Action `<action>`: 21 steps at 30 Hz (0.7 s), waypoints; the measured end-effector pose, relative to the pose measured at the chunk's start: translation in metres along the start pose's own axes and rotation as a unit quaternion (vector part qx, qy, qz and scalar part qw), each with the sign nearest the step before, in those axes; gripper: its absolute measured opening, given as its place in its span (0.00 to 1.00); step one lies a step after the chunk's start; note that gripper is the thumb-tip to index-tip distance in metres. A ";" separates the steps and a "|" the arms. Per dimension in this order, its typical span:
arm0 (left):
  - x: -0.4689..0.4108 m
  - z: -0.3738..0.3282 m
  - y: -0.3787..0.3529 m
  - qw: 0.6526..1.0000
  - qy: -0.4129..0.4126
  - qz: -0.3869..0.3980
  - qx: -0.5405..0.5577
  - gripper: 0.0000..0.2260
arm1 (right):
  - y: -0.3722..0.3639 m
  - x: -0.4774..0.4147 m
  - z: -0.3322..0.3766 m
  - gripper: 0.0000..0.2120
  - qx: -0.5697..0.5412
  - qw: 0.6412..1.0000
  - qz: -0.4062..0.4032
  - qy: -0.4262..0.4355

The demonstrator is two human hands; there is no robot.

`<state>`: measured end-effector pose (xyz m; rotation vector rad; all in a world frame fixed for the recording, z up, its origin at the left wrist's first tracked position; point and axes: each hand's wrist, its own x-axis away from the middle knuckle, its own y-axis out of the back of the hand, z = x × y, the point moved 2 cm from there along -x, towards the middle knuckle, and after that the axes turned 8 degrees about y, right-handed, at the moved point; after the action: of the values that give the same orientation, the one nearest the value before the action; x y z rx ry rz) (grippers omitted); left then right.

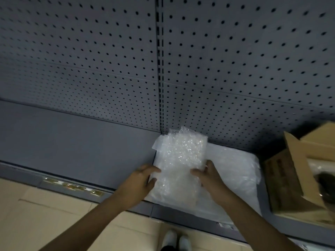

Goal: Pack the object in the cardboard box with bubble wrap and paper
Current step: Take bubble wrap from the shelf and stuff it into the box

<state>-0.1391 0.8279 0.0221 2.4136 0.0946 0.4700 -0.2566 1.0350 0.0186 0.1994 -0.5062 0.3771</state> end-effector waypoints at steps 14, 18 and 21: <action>-0.014 -0.173 0.010 0.926 0.049 0.177 0.329 0.15 | 0.113 0.136 0.084 0.31 -0.048 0.968 0.051 0.241; -0.018 -0.211 -0.013 0.913 0.039 0.199 0.354 0.14 | 0.152 0.165 0.083 0.25 -0.089 0.960 0.004 0.264; -0.019 -0.236 -0.033 0.909 0.020 0.242 0.338 0.31 | 0.177 0.180 0.076 0.22 -0.163 0.940 -0.033 0.297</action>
<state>-0.2393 0.9928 0.1637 3.1180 -0.4002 0.8152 -0.2149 1.2299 0.1915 -0.2195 0.0405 0.2637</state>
